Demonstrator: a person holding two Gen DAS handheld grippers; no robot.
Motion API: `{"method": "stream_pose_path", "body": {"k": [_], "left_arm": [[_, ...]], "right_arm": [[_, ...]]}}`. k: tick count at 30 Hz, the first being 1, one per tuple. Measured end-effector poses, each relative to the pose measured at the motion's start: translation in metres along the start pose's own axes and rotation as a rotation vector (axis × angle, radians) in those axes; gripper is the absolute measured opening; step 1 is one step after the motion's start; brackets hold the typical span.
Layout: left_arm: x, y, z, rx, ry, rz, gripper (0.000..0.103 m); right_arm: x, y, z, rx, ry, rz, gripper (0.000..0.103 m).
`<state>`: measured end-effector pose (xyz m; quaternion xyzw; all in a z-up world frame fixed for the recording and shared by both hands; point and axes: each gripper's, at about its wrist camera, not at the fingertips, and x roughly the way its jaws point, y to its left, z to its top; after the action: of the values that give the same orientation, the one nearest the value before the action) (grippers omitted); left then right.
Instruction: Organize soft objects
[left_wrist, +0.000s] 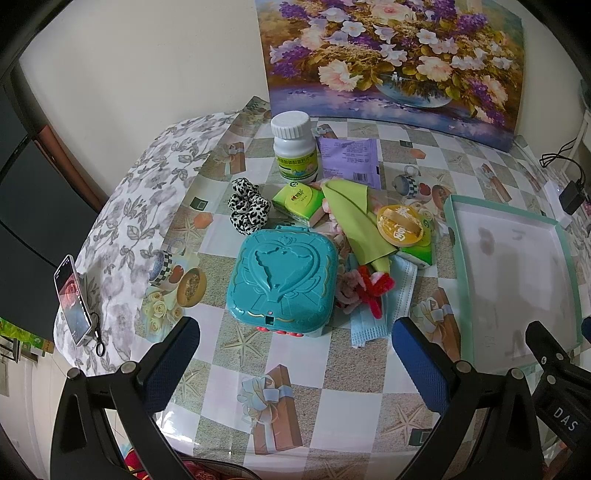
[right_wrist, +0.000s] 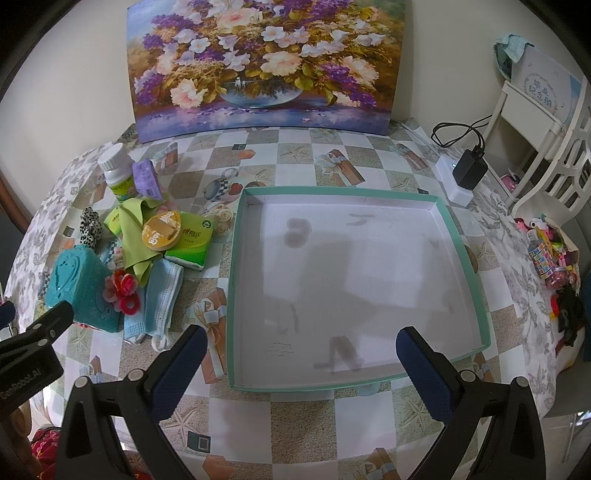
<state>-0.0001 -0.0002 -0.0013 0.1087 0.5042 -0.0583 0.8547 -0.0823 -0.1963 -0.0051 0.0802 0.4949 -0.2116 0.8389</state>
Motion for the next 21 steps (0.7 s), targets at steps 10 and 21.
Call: {"method": "stream_pose_path", "body": {"k": [10, 21], "left_arm": [[-0.001, -0.003, -0.001, 0.0, 0.001, -0.018, 0.103], [-0.016, 0.025, 0.036, -0.154, -0.057, -0.086, 0.103]], "right_arm": [[0.0, 0.001, 0.001, -0.003, 0.003, 0.0, 0.103], [-0.013, 0.005, 0.021, 0.019, -0.026, 0.084, 0.103]]}}
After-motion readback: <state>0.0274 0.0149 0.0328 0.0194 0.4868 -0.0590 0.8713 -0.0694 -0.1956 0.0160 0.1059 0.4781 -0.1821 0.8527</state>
